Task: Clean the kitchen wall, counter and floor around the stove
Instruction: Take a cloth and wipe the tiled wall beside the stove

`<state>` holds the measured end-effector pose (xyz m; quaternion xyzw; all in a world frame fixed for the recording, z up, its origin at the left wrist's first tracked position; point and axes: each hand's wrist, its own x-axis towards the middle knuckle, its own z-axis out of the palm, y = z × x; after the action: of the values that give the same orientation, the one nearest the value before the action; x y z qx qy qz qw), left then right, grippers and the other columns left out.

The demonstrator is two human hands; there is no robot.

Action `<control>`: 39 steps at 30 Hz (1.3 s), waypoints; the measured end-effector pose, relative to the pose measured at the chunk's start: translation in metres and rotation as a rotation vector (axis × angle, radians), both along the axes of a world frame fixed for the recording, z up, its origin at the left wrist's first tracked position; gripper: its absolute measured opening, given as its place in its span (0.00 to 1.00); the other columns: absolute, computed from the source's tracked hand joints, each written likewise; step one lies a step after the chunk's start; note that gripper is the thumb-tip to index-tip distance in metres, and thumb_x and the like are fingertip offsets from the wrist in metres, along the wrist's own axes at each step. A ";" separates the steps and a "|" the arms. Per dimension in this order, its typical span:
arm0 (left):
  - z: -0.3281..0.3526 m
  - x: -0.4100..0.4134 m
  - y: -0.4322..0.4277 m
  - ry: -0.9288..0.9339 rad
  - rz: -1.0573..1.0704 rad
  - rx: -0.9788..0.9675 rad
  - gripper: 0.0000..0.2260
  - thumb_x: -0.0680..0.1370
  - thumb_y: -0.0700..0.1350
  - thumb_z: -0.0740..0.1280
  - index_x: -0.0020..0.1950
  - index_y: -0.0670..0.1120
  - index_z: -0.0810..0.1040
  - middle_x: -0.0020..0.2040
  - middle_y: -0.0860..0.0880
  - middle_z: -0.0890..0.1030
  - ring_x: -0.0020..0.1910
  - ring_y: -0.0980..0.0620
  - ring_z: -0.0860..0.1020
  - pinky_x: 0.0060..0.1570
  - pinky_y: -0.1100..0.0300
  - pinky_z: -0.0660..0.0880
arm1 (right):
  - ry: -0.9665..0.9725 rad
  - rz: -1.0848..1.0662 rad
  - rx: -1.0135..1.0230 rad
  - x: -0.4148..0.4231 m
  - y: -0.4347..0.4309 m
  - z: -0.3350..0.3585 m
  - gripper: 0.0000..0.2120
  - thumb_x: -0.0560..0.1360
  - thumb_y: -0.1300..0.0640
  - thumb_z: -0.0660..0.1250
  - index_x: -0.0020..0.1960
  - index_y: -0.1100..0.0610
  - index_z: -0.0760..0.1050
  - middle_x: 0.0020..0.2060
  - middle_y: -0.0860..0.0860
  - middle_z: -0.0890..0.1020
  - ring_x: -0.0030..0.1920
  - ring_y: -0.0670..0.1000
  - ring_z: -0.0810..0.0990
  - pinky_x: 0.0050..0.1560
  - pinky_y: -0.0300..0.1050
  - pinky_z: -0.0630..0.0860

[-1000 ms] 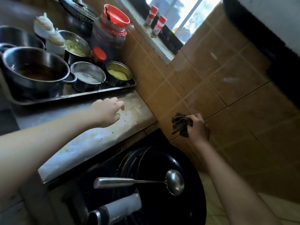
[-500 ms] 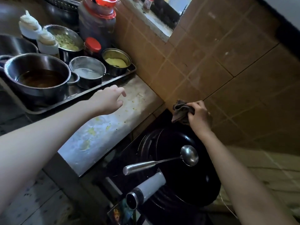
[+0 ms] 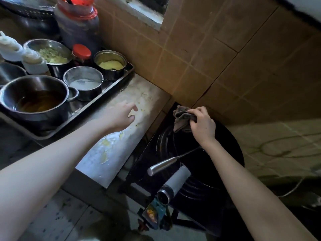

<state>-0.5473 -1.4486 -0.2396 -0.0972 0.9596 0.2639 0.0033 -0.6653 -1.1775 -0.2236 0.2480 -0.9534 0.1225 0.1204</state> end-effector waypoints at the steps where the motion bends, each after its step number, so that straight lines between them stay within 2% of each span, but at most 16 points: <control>1: 0.000 0.002 0.003 -0.004 -0.006 -0.001 0.14 0.79 0.45 0.58 0.64 0.49 0.70 0.63 0.47 0.73 0.61 0.47 0.72 0.57 0.53 0.69 | 0.002 0.010 -0.007 0.005 0.001 0.000 0.12 0.75 0.60 0.65 0.59 0.53 0.77 0.52 0.48 0.75 0.43 0.53 0.80 0.37 0.40 0.66; 4: 0.001 0.009 0.014 -0.002 -0.017 0.002 0.14 0.79 0.44 0.59 0.65 0.48 0.70 0.64 0.47 0.72 0.61 0.46 0.73 0.58 0.52 0.70 | 0.017 0.046 -0.026 0.020 0.009 0.000 0.13 0.75 0.60 0.65 0.59 0.54 0.77 0.53 0.48 0.75 0.44 0.52 0.80 0.37 0.40 0.66; 9: 0.008 0.025 0.046 0.011 -0.060 -0.044 0.14 0.80 0.45 0.59 0.65 0.48 0.70 0.65 0.48 0.71 0.55 0.46 0.74 0.53 0.53 0.72 | 0.028 0.039 -0.057 0.045 0.043 0.008 0.13 0.75 0.60 0.66 0.60 0.53 0.76 0.54 0.48 0.75 0.43 0.51 0.80 0.33 0.41 0.68; 12: 0.015 0.031 0.074 0.046 -0.080 -0.065 0.13 0.80 0.45 0.60 0.64 0.48 0.70 0.64 0.47 0.72 0.55 0.44 0.74 0.50 0.55 0.70 | 0.060 0.009 -0.066 0.060 0.075 0.013 0.14 0.75 0.60 0.66 0.60 0.54 0.76 0.54 0.49 0.75 0.42 0.51 0.79 0.32 0.41 0.69; 17: 0.018 0.040 0.118 0.047 -0.132 -0.077 0.14 0.79 0.44 0.60 0.65 0.48 0.70 0.64 0.45 0.72 0.60 0.44 0.73 0.56 0.51 0.72 | 0.067 -0.067 -0.105 0.085 0.129 0.019 0.14 0.75 0.60 0.66 0.61 0.54 0.76 0.55 0.49 0.74 0.43 0.52 0.79 0.34 0.43 0.74; 22: 0.021 0.040 0.164 0.080 -0.222 -0.104 0.14 0.79 0.45 0.59 0.65 0.50 0.70 0.61 0.46 0.73 0.56 0.44 0.75 0.46 0.54 0.71 | 0.060 -0.144 -0.104 0.118 0.184 0.013 0.15 0.74 0.60 0.66 0.61 0.54 0.76 0.55 0.48 0.74 0.44 0.51 0.79 0.36 0.41 0.72; 28: 0.022 0.036 0.210 0.064 -0.341 -0.080 0.14 0.80 0.47 0.59 0.65 0.50 0.70 0.62 0.48 0.71 0.53 0.44 0.76 0.47 0.52 0.73 | -0.038 -0.320 -0.114 0.160 0.237 -0.011 0.15 0.75 0.59 0.65 0.62 0.53 0.75 0.56 0.48 0.73 0.48 0.52 0.78 0.43 0.43 0.73; 34: 0.012 0.041 0.241 0.013 -0.468 -0.059 0.14 0.80 0.48 0.59 0.66 0.51 0.69 0.62 0.48 0.71 0.56 0.45 0.75 0.52 0.52 0.72 | -0.159 -0.465 -0.086 0.199 0.267 -0.039 0.15 0.76 0.59 0.64 0.62 0.52 0.75 0.55 0.49 0.72 0.46 0.54 0.79 0.42 0.46 0.75; 39: 0.002 0.044 0.251 0.002 -0.559 -0.063 0.14 0.80 0.48 0.59 0.66 0.51 0.70 0.62 0.49 0.71 0.42 0.53 0.70 0.43 0.57 0.66 | -0.188 -0.589 -0.135 0.230 0.276 -0.057 0.14 0.76 0.60 0.65 0.61 0.54 0.76 0.55 0.49 0.73 0.44 0.54 0.79 0.40 0.46 0.76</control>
<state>-0.5032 -1.1980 -0.2377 0.1714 0.9569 0.2231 0.0720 -0.4354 -0.9012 -0.2811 -0.0595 -0.9809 0.1678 0.0784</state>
